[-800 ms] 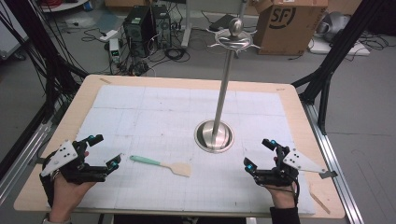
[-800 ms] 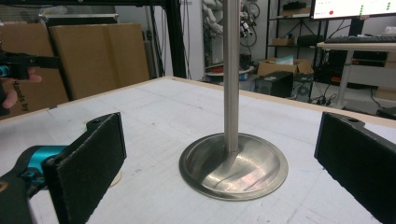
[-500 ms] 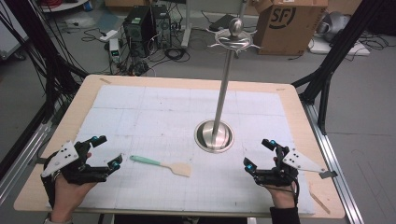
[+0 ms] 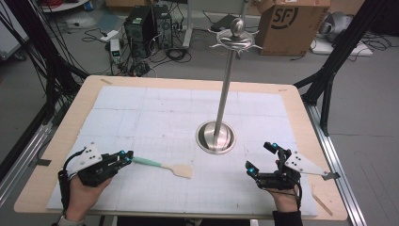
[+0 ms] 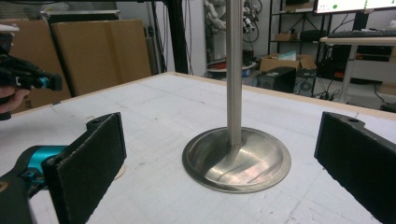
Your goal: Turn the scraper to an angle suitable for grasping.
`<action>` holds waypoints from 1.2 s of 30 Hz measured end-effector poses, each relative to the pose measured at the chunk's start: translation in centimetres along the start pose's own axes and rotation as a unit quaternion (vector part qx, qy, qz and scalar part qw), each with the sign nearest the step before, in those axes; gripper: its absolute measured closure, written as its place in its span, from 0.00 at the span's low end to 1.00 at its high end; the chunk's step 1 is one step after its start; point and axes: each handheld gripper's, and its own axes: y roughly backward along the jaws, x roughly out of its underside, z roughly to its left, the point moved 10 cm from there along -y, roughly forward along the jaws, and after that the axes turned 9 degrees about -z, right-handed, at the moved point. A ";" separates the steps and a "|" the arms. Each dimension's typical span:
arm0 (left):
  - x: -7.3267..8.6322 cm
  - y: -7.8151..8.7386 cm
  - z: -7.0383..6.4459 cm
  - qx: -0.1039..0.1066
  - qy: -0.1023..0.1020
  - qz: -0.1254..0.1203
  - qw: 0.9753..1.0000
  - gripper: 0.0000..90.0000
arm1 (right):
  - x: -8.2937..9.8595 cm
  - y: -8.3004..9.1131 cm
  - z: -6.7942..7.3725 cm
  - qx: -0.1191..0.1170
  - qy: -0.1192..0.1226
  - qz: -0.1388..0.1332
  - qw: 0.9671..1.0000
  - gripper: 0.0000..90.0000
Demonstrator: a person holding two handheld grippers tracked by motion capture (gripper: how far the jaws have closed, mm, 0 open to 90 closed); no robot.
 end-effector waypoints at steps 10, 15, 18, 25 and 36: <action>3.9 -2.0 -0.5 0.027 0.041 0.124 0.991 1.00 | 0.2 -0.1 0.2 -0.003 -0.002 0.004 1.000 0.01; 4.9 -2.5 0.2 0.015 0.057 0.151 0.987 1.00 | 0.5 -0.2 0.4 -0.008 -0.001 0.009 1.000 0.01; 5.4 -2.7 0.5 0.011 0.052 0.166 0.985 1.00 | 0.4 -0.2 0.4 -0.007 0.000 0.007 1.000 0.01; 6.6 -3.7 0.5 0.004 0.028 0.200 0.979 1.00 | 0.2 0.0 0.3 -0.005 -0.004 0.003 1.000 0.01; 6.2 -7.2 1.2 -0.006 0.037 0.201 0.979 1.00 | 0.2 -0.6 0.5 -0.013 -0.002 0.004 1.000 0.01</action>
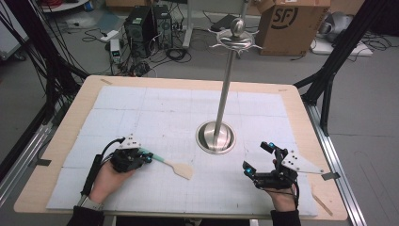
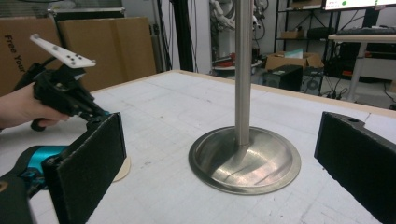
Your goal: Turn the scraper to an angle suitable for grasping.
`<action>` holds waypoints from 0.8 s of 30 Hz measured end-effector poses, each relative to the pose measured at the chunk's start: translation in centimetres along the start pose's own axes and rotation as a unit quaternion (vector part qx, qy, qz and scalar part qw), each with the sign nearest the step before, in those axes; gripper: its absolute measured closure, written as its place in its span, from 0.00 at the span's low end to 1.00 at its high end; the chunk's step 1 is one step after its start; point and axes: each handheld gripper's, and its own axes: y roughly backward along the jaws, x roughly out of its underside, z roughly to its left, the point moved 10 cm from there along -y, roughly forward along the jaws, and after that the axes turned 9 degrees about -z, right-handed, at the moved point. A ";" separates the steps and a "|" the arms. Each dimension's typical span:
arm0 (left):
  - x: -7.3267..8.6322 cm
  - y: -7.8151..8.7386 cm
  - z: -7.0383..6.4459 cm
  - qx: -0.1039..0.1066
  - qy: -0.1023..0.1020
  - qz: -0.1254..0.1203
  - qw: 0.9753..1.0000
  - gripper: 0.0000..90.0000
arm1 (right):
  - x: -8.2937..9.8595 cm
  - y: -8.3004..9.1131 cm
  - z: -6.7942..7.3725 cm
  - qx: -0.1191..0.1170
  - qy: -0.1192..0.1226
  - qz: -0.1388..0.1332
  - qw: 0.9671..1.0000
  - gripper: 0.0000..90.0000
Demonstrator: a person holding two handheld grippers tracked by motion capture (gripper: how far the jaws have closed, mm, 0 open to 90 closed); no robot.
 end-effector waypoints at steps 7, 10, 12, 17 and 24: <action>-1.3 -0.6 -1.2 0.005 -0.006 -0.004 1.000 1.00 | -0.1 0.0 -0.1 -0.002 -0.003 -0.004 1.000 0.01; -2.1 -0.8 -2.6 0.019 -0.023 -0.011 0.999 1.00 | 0.0 -0.1 0.1 -0.004 -0.004 -0.001 1.000 0.01; -2.5 -1.6 -3.9 0.032 -0.039 0.001 0.999 1.00 | 0.0 -0.1 0.1 -0.004 -0.004 0.000 1.000 0.01; -3.4 -5.0 -5.5 0.052 -0.021 0.009 0.998 1.00 | -0.2 0.1 0.2 -0.005 -0.002 -0.005 1.000 0.01; -3.0 -5.8 -5.9 0.062 -0.022 0.025 0.998 1.00 | -0.3 0.2 0.4 -0.015 -0.003 -0.010 1.000 0.01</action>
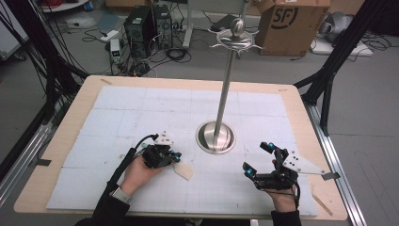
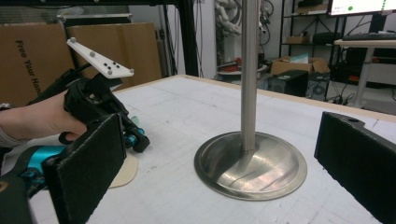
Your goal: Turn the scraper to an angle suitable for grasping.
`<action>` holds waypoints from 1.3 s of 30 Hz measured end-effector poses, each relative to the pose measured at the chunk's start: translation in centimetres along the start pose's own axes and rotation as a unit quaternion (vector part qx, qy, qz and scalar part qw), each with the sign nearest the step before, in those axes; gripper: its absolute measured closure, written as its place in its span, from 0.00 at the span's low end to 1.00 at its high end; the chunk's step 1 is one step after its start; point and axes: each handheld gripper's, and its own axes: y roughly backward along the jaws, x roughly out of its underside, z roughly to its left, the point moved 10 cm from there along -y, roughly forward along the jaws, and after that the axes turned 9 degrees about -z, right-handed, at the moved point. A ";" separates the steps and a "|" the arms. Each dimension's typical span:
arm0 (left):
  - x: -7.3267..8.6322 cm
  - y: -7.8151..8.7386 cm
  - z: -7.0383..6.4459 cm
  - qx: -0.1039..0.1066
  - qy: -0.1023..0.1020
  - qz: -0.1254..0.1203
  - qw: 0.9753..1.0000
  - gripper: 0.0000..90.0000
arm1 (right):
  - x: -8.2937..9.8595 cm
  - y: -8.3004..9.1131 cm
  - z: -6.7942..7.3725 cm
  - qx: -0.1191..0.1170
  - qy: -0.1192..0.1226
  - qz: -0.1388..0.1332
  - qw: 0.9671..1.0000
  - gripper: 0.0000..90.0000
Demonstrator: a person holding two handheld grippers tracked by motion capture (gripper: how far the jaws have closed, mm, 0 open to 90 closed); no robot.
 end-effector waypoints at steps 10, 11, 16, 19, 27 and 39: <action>1.3 1.6 -2.3 0.040 -0.027 0.026 0.998 1.00 | -0.2 0.3 0.0 0.001 0.005 -0.002 1.000 0.01; 1.5 1.8 -2.4 0.048 -0.028 0.024 0.998 1.00 | -0.2 0.3 0.0 0.002 0.004 -0.002 1.000 0.01; 3.0 3.9 -3.1 0.075 -0.021 0.017 0.997 1.00 | -0.1 0.4 -0.1 0.004 0.004 -0.001 1.000 0.01; 3.8 5.0 -3.6 0.085 -0.029 0.006 0.996 1.00 | 0.1 0.4 0.0 0.003 0.002 0.004 1.000 0.01; 3.9 7.8 -3.1 0.061 -0.032 -0.030 0.997 1.00 | 0.1 0.1 0.1 0.001 0.006 0.005 1.000 0.01; 6.6 10.2 1.4 -0.008 -0.006 -0.019 1.000 1.00 | 0.4 -1.2 0.6 -0.006 0.008 0.012 1.000 0.01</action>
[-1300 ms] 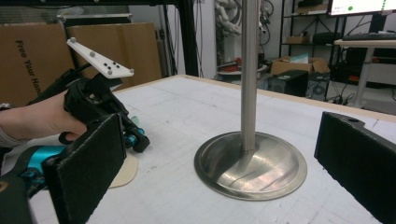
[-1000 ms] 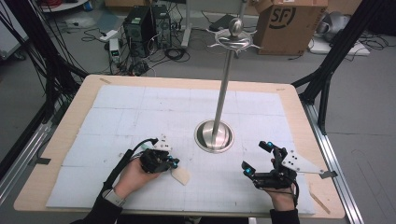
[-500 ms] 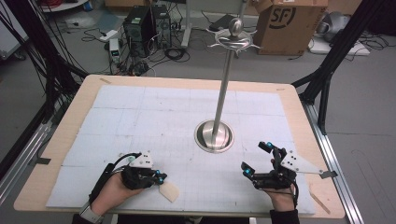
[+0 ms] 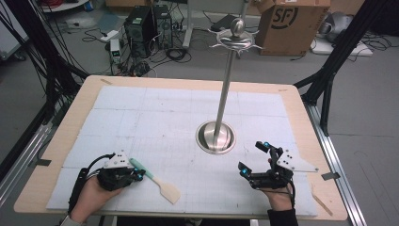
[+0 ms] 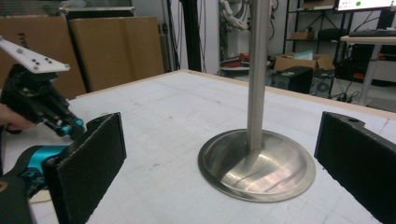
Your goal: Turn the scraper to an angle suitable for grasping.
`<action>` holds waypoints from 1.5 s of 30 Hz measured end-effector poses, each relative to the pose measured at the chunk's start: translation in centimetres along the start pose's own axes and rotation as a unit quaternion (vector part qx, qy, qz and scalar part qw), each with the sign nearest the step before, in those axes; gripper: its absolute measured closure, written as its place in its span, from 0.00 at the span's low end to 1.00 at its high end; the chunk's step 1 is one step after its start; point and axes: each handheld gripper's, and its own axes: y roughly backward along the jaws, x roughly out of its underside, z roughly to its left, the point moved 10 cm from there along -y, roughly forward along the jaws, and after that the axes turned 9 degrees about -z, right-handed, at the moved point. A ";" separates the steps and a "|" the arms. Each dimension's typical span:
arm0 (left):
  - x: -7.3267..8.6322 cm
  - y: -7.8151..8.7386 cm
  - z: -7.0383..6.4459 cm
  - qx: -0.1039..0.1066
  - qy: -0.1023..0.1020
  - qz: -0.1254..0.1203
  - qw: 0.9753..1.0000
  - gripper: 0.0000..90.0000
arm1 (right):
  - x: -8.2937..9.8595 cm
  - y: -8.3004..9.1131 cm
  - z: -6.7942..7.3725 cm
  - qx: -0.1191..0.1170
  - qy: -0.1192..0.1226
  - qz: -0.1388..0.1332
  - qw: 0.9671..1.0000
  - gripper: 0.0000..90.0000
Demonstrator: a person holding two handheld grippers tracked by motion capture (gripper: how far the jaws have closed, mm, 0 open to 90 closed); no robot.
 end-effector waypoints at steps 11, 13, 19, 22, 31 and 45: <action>-3.7 -5.9 0.4 -0.010 0.002 0.018 1.000 1.00 | 0.0 -0.3 0.0 -0.001 0.000 -0.001 1.000 0.01; -4.4 -7.0 0.1 -0.016 -0.011 0.017 1.000 1.00 | 0.0 -0.3 0.0 -0.002 -0.002 0.001 1.000 0.01; -4.9 -7.8 -0.5 -0.029 -0.039 0.024 0.999 1.00 | 0.0 -0.4 0.0 -0.006 -0.005 -0.001 1.000 0.01; -5.4 -7.1 -1.3 -0.032 -0.057 0.013 0.998 1.00 | -0.4 -0.5 0.3 -0.015 -0.001 -0.007 1.000 0.01; -4.8 -8.0 -7.2 0.052 -0.076 0.029 0.995 1.00 | -0.2 -0.2 0.3 -0.012 -0.003 -0.004 1.000 0.01; -3.4 -6.8 -6.7 0.082 -0.047 0.035 0.995 1.00 | -0.3 0.4 0.1 -0.011 0.000 -0.004 1.000 0.01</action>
